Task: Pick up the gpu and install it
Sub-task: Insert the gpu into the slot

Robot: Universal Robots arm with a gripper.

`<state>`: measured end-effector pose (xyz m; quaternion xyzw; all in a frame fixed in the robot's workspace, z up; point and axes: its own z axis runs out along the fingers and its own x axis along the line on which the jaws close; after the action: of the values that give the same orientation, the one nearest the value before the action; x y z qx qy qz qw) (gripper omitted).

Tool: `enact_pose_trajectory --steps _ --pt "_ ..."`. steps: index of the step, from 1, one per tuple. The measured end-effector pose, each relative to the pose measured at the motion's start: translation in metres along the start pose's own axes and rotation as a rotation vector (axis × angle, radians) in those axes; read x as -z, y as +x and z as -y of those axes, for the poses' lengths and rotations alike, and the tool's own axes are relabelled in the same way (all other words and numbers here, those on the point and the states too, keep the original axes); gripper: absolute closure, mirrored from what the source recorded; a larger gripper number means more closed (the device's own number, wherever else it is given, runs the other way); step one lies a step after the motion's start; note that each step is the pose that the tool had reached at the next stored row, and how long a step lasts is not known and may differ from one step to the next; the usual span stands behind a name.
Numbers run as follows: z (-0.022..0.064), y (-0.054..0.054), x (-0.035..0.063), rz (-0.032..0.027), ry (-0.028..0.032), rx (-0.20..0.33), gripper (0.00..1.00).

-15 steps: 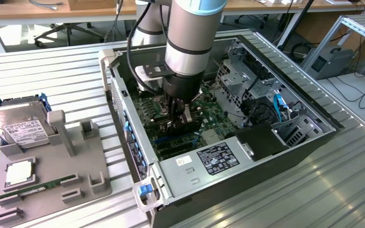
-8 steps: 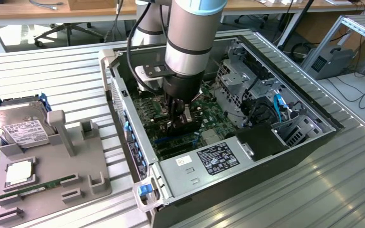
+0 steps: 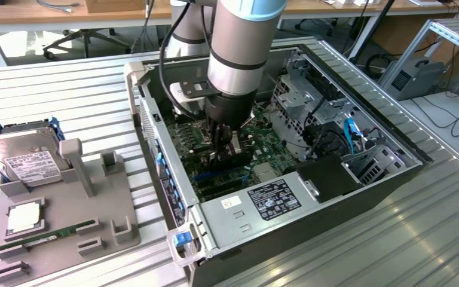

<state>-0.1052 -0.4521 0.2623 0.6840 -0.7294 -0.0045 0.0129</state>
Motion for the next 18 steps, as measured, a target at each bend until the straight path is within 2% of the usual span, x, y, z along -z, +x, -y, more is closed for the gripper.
enact_pose_trajectory --steps 3,12,18 --pt "0.0000 0.0000 0.0000 -0.0004 0.0000 0.000 0.73" --pt "0.0001 -0.0001 -0.0019 -0.0019 0.0007 0.056 0.73" --pt "0.0002 -0.0001 -0.0045 -0.0018 0.0007 0.057 0.73"
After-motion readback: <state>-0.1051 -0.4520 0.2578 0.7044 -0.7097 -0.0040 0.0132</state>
